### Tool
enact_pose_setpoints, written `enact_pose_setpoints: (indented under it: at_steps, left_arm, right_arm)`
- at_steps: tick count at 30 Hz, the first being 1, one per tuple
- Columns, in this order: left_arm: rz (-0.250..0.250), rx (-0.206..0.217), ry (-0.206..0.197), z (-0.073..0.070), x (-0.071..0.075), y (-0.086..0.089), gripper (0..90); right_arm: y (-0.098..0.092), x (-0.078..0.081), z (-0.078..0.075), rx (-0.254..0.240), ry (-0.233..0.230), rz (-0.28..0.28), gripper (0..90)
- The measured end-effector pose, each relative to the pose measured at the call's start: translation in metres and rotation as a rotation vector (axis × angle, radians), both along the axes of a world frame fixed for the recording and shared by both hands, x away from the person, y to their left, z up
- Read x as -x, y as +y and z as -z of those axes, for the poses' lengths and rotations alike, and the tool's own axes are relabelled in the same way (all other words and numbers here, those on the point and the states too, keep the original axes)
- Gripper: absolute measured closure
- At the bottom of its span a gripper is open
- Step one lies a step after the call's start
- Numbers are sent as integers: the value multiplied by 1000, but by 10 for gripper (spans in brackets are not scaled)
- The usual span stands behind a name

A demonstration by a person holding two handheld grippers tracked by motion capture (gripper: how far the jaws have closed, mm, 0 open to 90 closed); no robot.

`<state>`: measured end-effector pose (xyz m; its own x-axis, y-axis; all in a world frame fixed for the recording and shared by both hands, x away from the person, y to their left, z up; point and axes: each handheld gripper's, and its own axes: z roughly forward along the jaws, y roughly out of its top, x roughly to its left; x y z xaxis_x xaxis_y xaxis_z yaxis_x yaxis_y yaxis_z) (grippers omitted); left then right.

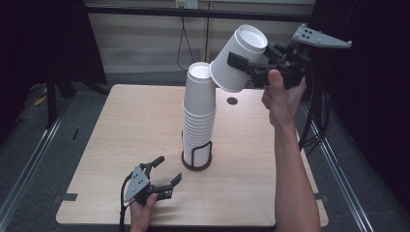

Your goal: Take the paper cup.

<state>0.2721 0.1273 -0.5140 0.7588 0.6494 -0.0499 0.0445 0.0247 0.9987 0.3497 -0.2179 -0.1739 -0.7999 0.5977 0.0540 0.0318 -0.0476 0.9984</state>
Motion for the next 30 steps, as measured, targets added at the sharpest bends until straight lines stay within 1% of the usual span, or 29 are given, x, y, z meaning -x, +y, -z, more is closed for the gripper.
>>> enact_pose_setpoints:
  at_steps: [2,4,8,11,12,13,15,17,18,19,20,21,23,25,26,28,29,30]
  left_arm:
    - [1,0,1,0,0,0,159]
    - [0,-2,-1,0,0,0,159]
    - [1,0,0,0,0,0,160]
    - [1,3,2,0,0,0,157]
    - [6,-16,-10,0,-2,2,156]
    - [4,-20,-10,0,-2,2,156]
    - [5,-21,-10,-1,-2,2,156]
    - [5,-23,-8,-1,-2,2,156]
    - [5,-23,-8,-1,-2,2,156]
    - [9,-3,10,0,-1,0,156]
    - [8,-2,9,0,-1,0,156]
    - [6,-7,7,0,-1,0,156]
    - [8,-13,14,0,-2,0,156]
    - [-1,-7,19,-1,-2,0,155]
    - [-4,-27,4,-1,-3,2,154]
    - [-6,-27,6,-1,-3,2,155]
    - [-6,-5,29,-1,-2,0,154]
    - [-15,-14,40,-1,-3,0,155]
  right_arm:
    - [-5,2,1,-8,-4,2,223]
    - [-8,4,2,-9,-12,18,223]
    - [-13,7,4,-9,-11,27,223]
    - [-20,9,6,-9,-1,40,223]
    - [-22,9,7,-10,0,44,223]
    - [-24,10,9,-19,-3,44,223]
    - [-26,10,10,-19,-4,44,223]
    - [-29,11,16,-13,7,55,223]
    - [-29,11,16,-13,7,55,223]
    - [-31,12,22,-1,16,62,224]
    - [-31,12,22,-1,16,62,224]
    - [-32,12,27,2,26,63,223]
    - [-33,13,35,12,37,67,223]
    - [-33,13,37,13,39,66,223]
    - [-34,13,43,16,47,68,223]
    - [-34,14,49,16,55,64,223]
    - [-34,14,51,21,61,63,223]
    - [-34,15,54,21,65,62,223]
